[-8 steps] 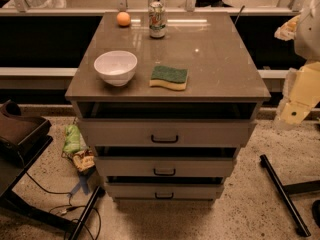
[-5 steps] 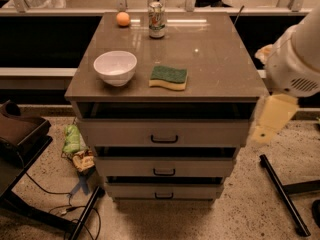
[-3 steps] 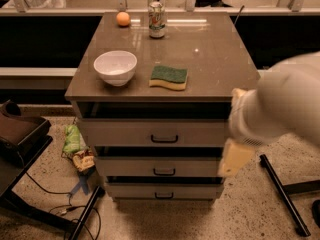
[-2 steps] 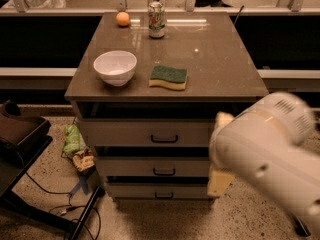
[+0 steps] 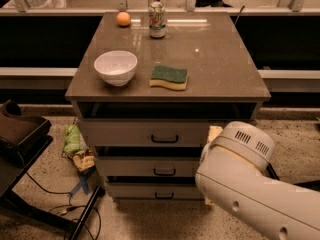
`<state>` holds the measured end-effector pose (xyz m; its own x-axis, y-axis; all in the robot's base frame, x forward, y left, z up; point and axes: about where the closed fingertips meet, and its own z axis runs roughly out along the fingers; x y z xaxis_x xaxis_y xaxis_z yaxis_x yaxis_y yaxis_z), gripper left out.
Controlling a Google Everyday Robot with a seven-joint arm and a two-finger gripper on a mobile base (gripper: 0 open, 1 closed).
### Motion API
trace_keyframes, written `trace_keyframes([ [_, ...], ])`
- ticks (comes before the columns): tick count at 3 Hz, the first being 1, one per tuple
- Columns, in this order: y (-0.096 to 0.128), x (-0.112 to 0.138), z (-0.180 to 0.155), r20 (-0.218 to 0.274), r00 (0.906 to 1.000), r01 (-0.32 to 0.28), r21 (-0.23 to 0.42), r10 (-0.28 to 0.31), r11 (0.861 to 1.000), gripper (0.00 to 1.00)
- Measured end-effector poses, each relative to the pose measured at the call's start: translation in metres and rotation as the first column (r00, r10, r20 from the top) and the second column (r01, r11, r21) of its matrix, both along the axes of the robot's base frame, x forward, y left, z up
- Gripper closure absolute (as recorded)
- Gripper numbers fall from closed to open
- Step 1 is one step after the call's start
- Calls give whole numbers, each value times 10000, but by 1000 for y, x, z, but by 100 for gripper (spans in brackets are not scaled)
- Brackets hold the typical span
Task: Open bottom drawer
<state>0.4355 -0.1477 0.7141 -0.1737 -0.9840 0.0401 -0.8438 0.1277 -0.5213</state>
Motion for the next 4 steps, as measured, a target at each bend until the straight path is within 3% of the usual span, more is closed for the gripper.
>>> trace_keyframes([
  [1,1,-4,-49,-402,9987,-311,136,316,9994,0],
  [2,-2,-13,-120,-956,9930,-662,401,698,9970,0],
  [3,-5,-20,-179,-1373,9880,-586,927,710,9940,0],
  [4,1,6,-265,-1132,9861,-1048,1422,1214,9843,0],
])
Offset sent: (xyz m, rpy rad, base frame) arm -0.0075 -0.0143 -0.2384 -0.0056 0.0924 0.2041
